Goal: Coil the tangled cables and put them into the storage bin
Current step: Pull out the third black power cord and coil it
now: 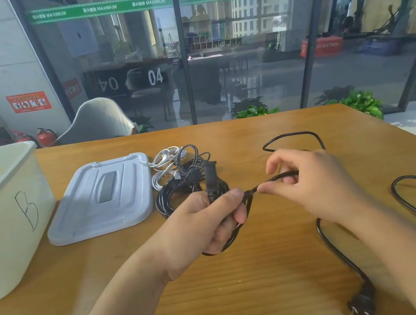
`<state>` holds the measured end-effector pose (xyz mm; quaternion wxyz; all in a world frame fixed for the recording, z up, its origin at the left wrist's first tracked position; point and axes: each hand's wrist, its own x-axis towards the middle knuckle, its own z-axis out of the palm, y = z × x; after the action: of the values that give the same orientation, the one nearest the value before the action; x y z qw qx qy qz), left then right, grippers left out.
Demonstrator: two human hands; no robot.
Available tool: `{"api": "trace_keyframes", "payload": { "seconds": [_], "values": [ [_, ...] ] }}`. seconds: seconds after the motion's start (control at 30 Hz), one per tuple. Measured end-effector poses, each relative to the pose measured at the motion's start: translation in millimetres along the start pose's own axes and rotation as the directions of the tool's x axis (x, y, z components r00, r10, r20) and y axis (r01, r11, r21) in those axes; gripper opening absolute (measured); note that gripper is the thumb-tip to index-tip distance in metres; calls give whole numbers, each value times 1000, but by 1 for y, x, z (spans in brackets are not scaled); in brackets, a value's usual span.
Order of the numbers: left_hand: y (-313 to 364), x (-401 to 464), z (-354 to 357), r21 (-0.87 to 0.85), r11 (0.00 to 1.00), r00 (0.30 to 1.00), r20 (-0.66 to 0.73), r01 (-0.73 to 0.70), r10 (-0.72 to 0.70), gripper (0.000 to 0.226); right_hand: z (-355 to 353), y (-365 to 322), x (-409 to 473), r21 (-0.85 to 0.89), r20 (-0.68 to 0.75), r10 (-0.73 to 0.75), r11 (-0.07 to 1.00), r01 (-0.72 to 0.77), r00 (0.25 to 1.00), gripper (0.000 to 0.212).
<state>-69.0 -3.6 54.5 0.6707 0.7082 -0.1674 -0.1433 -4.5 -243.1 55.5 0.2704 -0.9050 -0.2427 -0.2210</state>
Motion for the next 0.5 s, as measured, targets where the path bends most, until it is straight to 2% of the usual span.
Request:
{"api": "trace_keyframes", "payload": {
  "seconds": [0.1,0.17,0.2,0.27,0.33,0.43,0.5],
  "values": [
    [-1,1,-7,16,1000,999,-50,4,-3,38,-12,10,2,30,75,14,999,-17,997,13],
    [-1,1,-11,23,1000,996,-86,8,-6,37,-15,16,4,-62,99,-11,998,18,995,19],
    [-1,0,-13,25,1000,995,-99,10,-7,37,-14,19,5,-140,68,-40,989,49,997,24],
    [0,-1,-16,16,1000,993,-115,6,-4,37,-14,19,7,-288,-80,-106,954,79,991,31],
    [1,-1,-16,-11,1000,992,-129,-2,1,37,-14,14,6,-317,-246,-124,948,41,961,34],
    [4,-2,-15,-41,999,991,-132,-11,5,37,-5,6,2,-171,-329,-81,985,25,941,33],
    [5,-3,-15,-49,999,992,-127,-2,-4,38,3,2,0,93,-280,49,995,-23,959,30]
  ]
}}
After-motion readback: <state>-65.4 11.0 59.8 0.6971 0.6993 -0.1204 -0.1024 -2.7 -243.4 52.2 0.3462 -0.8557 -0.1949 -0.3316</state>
